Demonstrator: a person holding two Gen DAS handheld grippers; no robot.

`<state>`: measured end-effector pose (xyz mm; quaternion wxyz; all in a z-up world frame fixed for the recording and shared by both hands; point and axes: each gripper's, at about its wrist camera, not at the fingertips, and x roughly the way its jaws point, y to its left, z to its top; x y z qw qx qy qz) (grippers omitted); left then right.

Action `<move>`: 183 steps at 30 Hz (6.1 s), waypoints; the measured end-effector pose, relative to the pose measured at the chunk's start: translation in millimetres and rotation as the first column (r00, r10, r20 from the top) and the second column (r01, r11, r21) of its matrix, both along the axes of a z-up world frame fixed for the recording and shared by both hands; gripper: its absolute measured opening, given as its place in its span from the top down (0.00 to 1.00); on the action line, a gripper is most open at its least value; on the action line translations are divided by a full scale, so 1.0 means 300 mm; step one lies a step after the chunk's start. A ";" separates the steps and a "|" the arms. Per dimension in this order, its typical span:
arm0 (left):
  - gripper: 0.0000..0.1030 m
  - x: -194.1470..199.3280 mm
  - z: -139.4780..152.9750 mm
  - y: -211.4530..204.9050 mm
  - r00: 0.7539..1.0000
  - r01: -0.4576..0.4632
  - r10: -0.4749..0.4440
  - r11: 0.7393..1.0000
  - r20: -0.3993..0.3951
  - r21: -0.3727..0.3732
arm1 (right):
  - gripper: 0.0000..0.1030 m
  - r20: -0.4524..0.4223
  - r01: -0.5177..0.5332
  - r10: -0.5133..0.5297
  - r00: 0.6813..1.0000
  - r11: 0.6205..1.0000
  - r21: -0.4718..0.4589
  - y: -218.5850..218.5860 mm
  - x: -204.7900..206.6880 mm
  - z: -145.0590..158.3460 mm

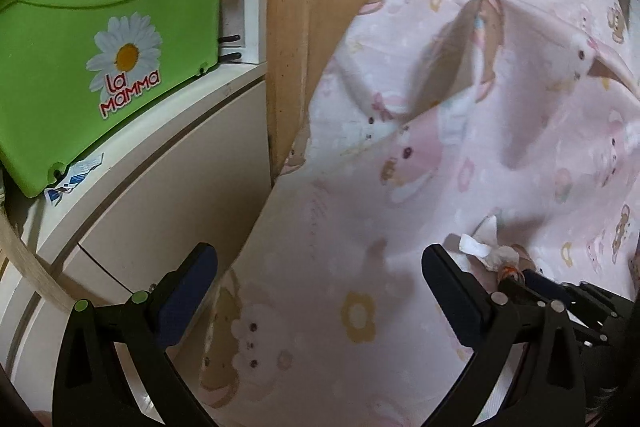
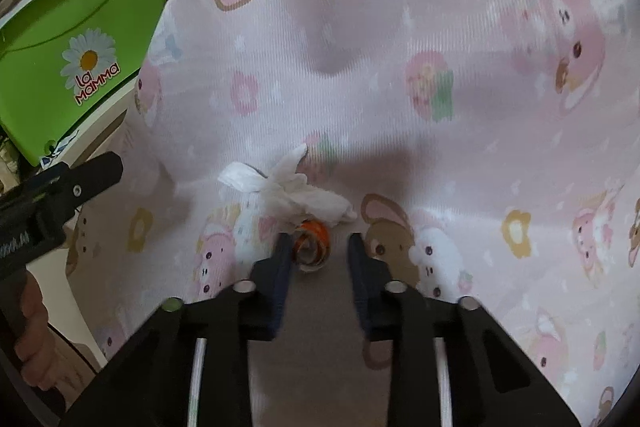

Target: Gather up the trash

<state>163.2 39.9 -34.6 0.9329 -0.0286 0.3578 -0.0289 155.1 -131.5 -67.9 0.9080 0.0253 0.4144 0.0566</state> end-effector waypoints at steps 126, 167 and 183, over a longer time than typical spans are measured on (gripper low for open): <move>0.51 -0.506 -0.333 -0.302 0.837 0.280 -0.246 0.960 -0.488 -0.003 | 0.51 -0.284 -0.056 0.048 0.958 0.998 -0.021 -0.143 -0.691 -0.207; 0.01 -0.649 0.093 -0.185 0.982 0.147 -0.150 0.989 0.111 0.030 | 0.13 0.251 0.213 -0.202 0.947 0.977 -0.017 -0.304 -0.843 0.155; 0.01 -0.669 0.105 -0.175 0.978 0.129 -0.133 0.991 0.158 0.032 | 0.12 0.246 0.227 -0.214 0.945 0.973 -0.026 -0.301 -0.832 0.147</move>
